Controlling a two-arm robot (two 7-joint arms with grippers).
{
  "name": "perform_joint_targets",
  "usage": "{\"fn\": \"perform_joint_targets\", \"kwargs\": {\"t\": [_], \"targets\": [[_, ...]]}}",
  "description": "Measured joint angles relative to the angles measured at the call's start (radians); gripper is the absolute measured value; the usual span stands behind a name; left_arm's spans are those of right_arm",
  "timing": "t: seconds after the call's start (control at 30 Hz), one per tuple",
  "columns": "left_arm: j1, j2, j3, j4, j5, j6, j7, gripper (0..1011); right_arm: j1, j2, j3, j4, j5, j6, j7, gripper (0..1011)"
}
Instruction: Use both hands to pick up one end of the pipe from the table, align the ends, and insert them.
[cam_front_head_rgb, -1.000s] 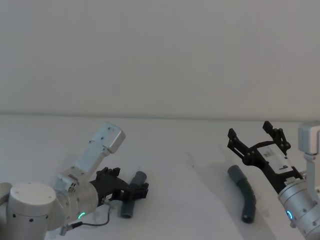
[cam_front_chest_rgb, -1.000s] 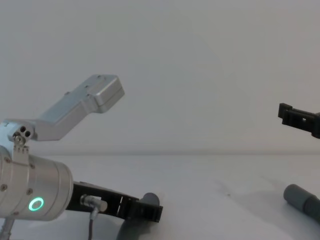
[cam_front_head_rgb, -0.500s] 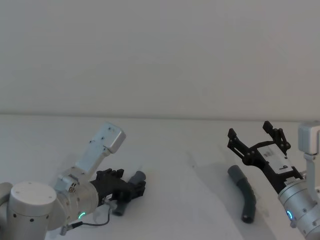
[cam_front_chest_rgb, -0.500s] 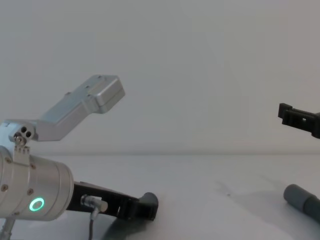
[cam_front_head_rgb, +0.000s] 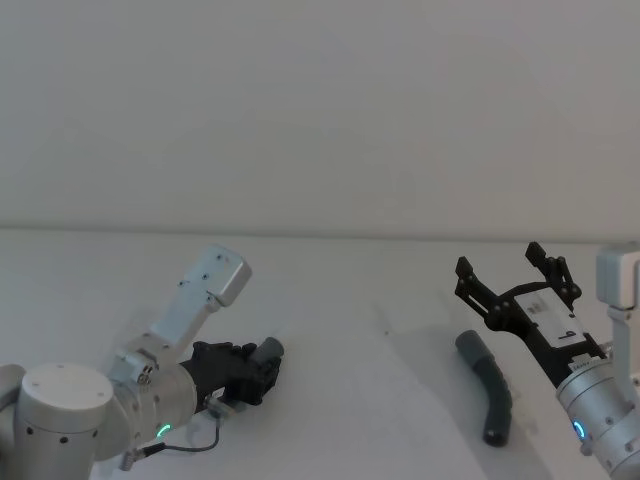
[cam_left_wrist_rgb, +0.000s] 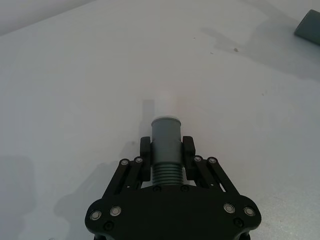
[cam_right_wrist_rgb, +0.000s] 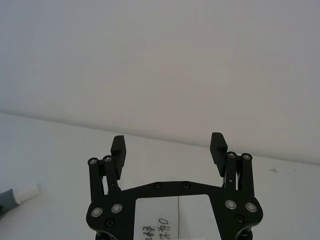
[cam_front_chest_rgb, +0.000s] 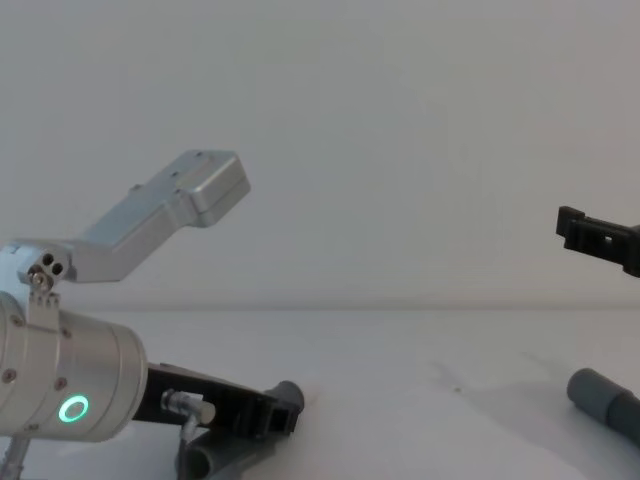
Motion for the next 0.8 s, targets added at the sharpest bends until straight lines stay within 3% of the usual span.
{"fn": "perform_joint_targets", "kwargs": {"t": [0.5, 0.8], "targets": [[0.0, 0.0, 0.0, 0.0, 0.0, 0.0, 0.0, 355, -0.001, 0.005, 0.0, -0.004, -0.002, 0.01, 0.003, 1002], [0.0, 0.0, 0.0, 0.0, 0.0, 0.0, 0.0, 355, -0.005, 0.032, -0.002, -0.04, -0.006, 0.112, 0.019, 1001]]}}
